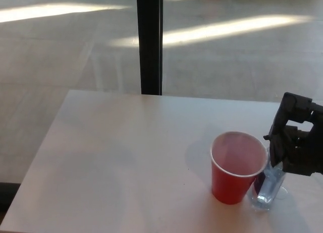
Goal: The robot uses its right hand fist to press the hand soap kept in the middle of the table to get liquid hand soap out
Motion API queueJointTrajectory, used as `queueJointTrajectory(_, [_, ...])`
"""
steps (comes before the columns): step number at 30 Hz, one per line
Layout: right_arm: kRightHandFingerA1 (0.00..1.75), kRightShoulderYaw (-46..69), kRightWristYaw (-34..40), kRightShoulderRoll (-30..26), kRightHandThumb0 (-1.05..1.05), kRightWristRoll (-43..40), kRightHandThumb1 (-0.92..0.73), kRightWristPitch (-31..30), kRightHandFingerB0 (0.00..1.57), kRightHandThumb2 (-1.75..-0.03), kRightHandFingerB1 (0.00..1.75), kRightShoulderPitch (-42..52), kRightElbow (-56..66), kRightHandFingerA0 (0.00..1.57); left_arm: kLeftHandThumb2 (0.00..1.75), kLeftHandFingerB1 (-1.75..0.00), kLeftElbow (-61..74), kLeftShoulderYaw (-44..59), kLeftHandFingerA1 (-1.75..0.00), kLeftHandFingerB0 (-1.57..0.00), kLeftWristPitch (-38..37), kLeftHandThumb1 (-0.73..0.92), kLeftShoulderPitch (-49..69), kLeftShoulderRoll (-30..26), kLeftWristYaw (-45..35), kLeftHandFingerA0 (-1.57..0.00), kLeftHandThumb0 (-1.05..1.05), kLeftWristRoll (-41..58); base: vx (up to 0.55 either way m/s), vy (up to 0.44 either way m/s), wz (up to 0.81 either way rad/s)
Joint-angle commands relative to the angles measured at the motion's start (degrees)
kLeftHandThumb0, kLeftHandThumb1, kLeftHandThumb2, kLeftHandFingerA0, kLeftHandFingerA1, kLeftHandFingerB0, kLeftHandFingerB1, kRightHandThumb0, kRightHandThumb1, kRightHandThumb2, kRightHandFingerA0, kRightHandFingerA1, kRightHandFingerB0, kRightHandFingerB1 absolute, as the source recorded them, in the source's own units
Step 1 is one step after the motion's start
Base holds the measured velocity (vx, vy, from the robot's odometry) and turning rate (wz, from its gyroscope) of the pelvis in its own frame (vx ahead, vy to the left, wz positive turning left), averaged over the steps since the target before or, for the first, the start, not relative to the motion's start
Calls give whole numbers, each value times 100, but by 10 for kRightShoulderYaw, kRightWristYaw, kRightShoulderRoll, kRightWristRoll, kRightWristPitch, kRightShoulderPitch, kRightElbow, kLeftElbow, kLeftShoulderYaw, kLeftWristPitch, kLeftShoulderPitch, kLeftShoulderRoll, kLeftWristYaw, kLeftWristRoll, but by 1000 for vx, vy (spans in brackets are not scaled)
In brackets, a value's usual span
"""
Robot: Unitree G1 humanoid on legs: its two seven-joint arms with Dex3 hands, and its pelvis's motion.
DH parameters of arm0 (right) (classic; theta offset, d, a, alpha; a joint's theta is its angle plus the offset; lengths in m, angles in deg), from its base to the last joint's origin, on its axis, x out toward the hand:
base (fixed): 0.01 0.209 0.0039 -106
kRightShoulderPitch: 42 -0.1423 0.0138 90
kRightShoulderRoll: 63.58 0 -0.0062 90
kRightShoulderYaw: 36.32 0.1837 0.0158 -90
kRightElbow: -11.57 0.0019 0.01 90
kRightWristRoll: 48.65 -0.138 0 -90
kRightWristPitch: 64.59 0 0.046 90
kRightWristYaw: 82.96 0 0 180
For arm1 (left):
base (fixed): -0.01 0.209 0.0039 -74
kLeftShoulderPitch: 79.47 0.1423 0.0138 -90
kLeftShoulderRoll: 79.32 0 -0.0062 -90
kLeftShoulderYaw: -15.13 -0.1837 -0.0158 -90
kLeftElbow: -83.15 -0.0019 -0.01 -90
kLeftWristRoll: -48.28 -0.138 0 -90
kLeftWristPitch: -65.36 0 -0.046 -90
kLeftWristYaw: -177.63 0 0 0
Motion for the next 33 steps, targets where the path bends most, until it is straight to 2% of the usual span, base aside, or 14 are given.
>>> queueJointTrajectory(1, [175, -68, -7, -25, -20, 73, -57, -154, 69, -124, 173, 129, -120, 99, 62, -54, 5, 0, -66, -59, -21, 75, 5, -13, 1, -78, -59, 4, 0, 0, 0])
queueJointTrajectory(7, [175, -41, -4, -24, -21, 45, -59, -158, 63, -121, 174, 111, -106, 94, 62, -54, 1, -2, -66, -61, -18, 75, 4, -13, 4, -78, -59, 1, 0, 0, 0])
queueJointTrajectory(9, [175, -29, 2, -26, -22, 30, -57, -171, 61, -126, 172, 95, -86, 91, 62, -55, -1, -2, -66, -62, -16, 74, 6, -11, 8, -80, -59, 1, 0, 0, 0])
queueJointTrajectory(11, [175, -12, 12, -25, -21, 13, -59, -185, 64, -125, 169, 69, -66, 92, 62, -56, -1, -1, -69, -64, -13, 74, 4, -10, 14, -82, -59, 1, 0, 0, 0])
queueJointTrajectory(12, [175, -1, 24, -25, -23, 0, -63, -203, 63, -117, 167, 50, -52, 92, 63, -57, -2, -2, -71, -64, -15, 74, 8, -9, 15, -84, -60, 0, 0, 0, 0])
queueJointTrajectory(13, [175, 4, 29, -24, -23, -6, -63, -211, 63, -117, 167, 41, -45, 92, 63, -57, -2, -3, -71, -64, -15, 74, 10, -8, 15, -84, -60, 0, 0, 0, 0])
queueJointTrajectory(18, [175, 50, 59, -36, -20, -53, -59, -267, 66, -126, 169, -52, 1, 95, 62, -57, 0, 2, -70, -62, -23, 75, 17, -10, 1, -80, -58, 4, 0, 0, 0])
queueJointTrajectory(20, [175, 70, 55, -41, -20, -74, -55, -272, 64, -132, 170, -87, 1, 96, 62, -56, -1, 3, -71, -61, -24, 75, 19, -11, 0, -80, -58, 6, 0, 0, 0])
queueJointTrajectory(23, [175, 98, 60, -58, -23, -102, -54, -298, 63, -132, 169, -154, 5, 94, 62, -55, -2, 7, -70, -62, -21, 74, 18, -9, 4, -82, -58, 9, 0, 0, 0])
queueJointTrajectory(26, [175, 140, 66, -86, -25, -154, -60, -338, 67, -121, 160, -226, 18, 95, 62, -57, -2, 6, -69, -63, -18, 75, 18, -8, 4, -80, -58, 9, 0, 0, 0])
queueJointTrajectory(29, [175, 167, 70, -98, -24, -182, -58, -347, 63, -121, 162, -253, 24, 93, 62, -56, 0, 8, -69, -63, -23, 75, 24, -7, 1, -79, -59, 10, 0, 0, 0])
queueJointTrajectory(30, [175, 183, 64, -108, -24, -201, -62, -351, 60, -115, 160, -260, 20, 90, 62, -57, 1, 6, -70, -63, -26, 75, 25, -7, 0, -80, -59, 9, 0, 0, 0])
queueJointTrajectory(32, [175, 217, 93, -124, -24, -221, -62, -374, 67, -117, 149, -276, 23, 91, 62, -56, -1, 8, -69, -63, -24, 74, 25, -8, 2, -81, -59, 10, 0, 0, 0])
queueJointTrajectory(33, [175, 245, 79, -142, -22, -237, -73, -369, 57, -101, 160, -273, 4, 90, 62, -55, -2, 5, -68, -62, -25, 75, 26, -10, 3, -81, -59, 6, 0, 0, 0])
